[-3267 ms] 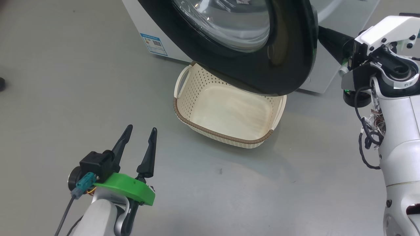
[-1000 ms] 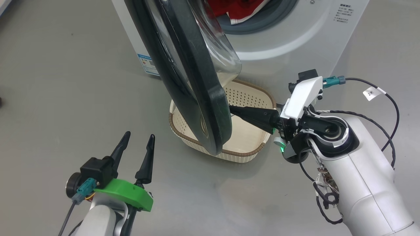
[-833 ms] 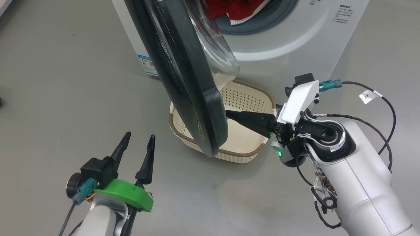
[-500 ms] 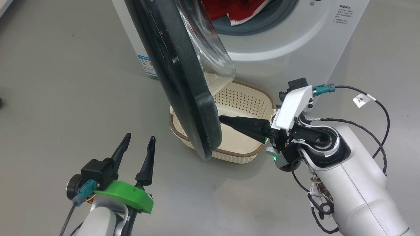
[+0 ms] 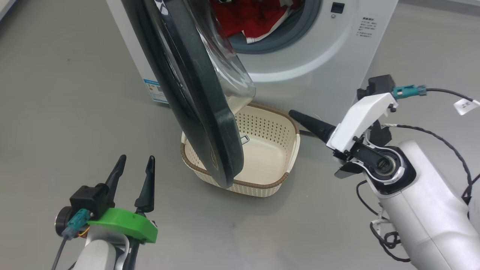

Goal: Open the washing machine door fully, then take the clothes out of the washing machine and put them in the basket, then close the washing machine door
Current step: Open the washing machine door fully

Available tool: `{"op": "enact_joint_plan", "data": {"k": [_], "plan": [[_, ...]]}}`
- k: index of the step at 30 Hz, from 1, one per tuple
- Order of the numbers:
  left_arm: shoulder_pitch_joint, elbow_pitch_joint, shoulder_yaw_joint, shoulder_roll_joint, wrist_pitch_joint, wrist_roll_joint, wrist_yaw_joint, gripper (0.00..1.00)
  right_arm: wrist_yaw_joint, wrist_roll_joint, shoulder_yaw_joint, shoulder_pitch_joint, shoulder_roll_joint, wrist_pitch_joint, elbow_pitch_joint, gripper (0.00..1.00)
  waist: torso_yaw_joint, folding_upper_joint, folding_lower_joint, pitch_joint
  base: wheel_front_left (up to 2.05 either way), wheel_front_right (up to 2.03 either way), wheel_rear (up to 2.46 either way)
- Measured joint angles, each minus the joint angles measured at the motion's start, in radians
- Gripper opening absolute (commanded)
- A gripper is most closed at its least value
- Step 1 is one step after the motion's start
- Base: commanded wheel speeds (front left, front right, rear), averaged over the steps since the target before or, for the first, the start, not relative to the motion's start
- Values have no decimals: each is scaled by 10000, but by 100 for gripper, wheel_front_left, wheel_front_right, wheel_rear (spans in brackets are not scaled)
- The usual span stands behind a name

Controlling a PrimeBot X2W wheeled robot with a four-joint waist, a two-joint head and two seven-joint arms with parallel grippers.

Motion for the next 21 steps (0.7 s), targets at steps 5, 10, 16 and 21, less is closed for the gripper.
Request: {"op": "enact_joint_plan", "data": {"k": [5, 10, 16, 21], "plan": [[224, -40, 332, 117, 0, 73, 2, 100, 646, -2290, 347, 117, -1110, -1287, -242, 0, -286, 0, 0, -339, 0, 0, 0], [630, -136, 706, 249, 0, 92, 4, 100, 869, -4211, 725, 556, -1691, -2706, -456, 0, -764, 1, 0, -710, 0, 0, 0], [1005, -199, 945, 272, 0, 251, 4, 100, 713, -5568, 886, 1360, -2115, -4006, -545, 0, -1273, 0, 0, -1086, 0, 0, 0], [1282, -284, 1110, 270, 0, 261, 4, 100, 408, -6487, 899, 1904, -2332, -5099, -750, 0, -1683, 1, 0, -1352, 0, 0, 0]]}}
